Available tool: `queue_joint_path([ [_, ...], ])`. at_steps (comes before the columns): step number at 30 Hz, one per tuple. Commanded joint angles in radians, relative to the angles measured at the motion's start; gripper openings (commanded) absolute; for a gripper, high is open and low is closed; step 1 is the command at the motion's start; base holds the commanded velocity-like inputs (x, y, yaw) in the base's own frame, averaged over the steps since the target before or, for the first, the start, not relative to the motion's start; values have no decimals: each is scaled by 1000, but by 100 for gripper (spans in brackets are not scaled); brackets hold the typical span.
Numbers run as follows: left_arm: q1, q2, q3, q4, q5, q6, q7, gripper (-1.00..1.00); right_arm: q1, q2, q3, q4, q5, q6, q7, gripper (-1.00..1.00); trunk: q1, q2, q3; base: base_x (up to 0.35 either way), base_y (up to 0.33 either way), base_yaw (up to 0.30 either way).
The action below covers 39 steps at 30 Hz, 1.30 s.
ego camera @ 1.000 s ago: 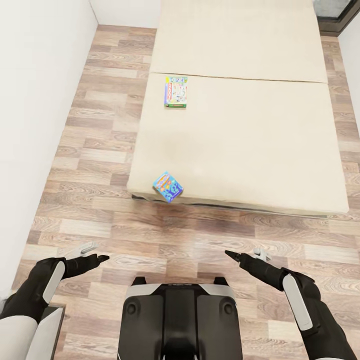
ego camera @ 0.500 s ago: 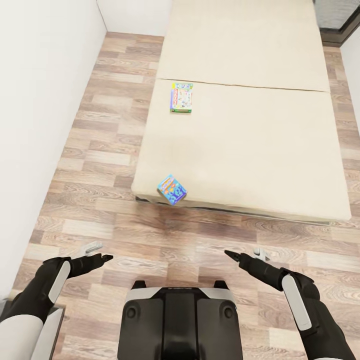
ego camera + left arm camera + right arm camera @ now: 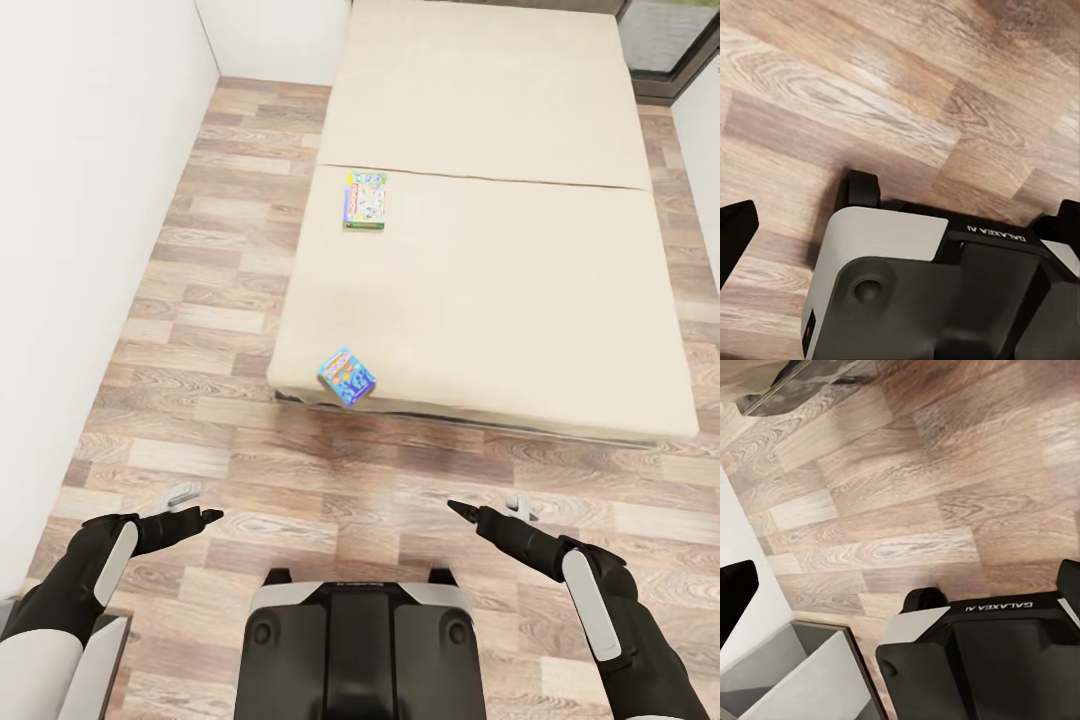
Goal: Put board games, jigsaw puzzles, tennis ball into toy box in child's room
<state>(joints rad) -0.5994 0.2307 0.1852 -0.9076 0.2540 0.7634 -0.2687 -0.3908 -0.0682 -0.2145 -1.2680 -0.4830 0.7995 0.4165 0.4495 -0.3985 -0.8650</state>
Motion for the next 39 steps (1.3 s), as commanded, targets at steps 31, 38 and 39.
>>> queue_joint_path([
  [31, 0, -11, 2, -1, -93, -6, 141, 100, 0, 1, -1, 1, -2, 4, 4, 100, 1, -2, 51, 47, 45, -36],
  [38, 0, -11, -1, -1, -94, -35, 141, 100, 0, 1, 1, 1, -1, 4, 4, 100, 1, -2, 62, 30, 20, -3],
  [39, 0, -11, -1, -1, -94, -37, 141, 100, 0, 1, 1, 1, -1, 3, 4, 100, 1, -2, 64, 8, 5, -1],
])
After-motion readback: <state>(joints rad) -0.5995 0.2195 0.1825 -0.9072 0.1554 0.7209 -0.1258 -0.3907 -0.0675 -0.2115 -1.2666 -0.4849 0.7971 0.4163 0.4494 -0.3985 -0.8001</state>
